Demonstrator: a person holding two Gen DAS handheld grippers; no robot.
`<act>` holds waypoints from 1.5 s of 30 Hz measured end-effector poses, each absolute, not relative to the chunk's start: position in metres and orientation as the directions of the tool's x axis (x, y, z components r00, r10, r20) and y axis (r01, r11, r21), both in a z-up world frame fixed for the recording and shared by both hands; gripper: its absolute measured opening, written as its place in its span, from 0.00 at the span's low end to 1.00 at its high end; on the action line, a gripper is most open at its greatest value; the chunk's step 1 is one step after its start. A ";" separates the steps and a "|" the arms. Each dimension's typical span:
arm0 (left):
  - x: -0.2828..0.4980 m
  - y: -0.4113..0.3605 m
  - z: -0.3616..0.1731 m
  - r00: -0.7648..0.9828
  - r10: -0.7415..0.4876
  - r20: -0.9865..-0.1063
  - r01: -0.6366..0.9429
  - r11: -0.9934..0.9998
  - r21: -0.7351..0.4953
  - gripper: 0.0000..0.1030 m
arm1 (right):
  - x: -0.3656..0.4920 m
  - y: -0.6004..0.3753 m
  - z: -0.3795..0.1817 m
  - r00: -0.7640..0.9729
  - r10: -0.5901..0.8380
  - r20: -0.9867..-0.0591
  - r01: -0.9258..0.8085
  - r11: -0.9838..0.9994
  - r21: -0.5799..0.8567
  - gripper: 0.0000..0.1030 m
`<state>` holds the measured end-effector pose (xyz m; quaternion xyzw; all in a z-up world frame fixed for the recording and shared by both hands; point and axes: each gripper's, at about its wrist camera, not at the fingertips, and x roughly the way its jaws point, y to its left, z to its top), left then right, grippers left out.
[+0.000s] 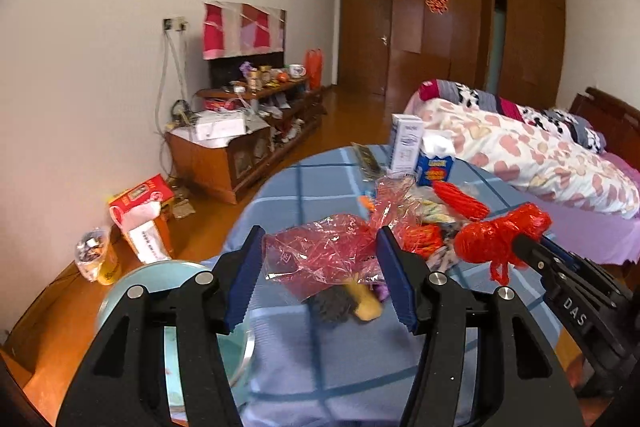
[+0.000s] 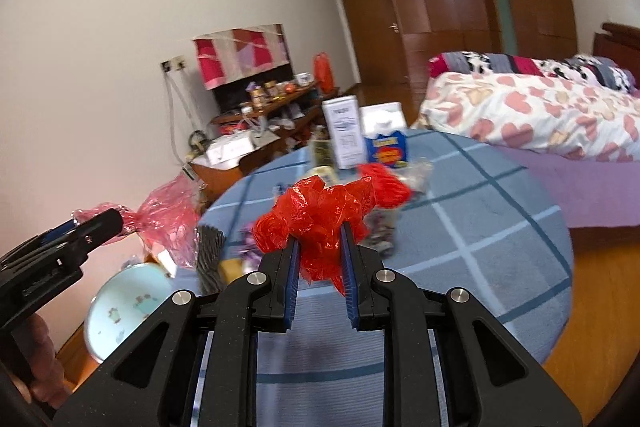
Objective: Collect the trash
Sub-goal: 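Carry both bags over the bucket and open both tools to drop them, then grasp the black scrubber with the left tool while the right tool grasps the grey cloth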
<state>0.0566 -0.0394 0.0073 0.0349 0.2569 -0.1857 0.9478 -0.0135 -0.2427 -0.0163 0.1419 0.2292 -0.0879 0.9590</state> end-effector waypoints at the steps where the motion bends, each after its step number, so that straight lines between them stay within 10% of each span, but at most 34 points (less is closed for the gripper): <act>1: 0.053 -0.030 0.009 0.807 -0.321 -0.495 0.355 0.934 -0.026 0.55 | -0.012 -0.237 -0.015 0.881 -0.093 -0.464 0.222 0.947 0.231 0.19; 28: 0.075 0.129 -0.047 0.801 0.032 -0.597 -0.033 0.999 0.009 0.57 | 0.073 -0.052 -0.059 0.772 0.243 -0.587 -0.179 0.970 0.165 0.20; 33: 0.086 0.132 -0.066 0.769 0.057 -0.637 -0.055 0.998 0.022 0.63 | 0.095 -0.041 -0.078 0.716 0.312 -0.625 -0.236 0.950 0.205 0.26; 36: 0.086 0.135 -0.072 0.763 0.080 -0.641 -0.068 0.997 0.044 0.71 | 0.104 -0.037 -0.085 0.680 0.359 -0.640 -0.264 0.933 0.243 0.48; 45: 0.083 0.141 -0.066 0.767 0.136 -0.627 -0.121 0.990 0.067 0.81 | 0.088 -0.058 -0.071 0.750 0.268 -0.605 -0.197 0.963 0.182 0.50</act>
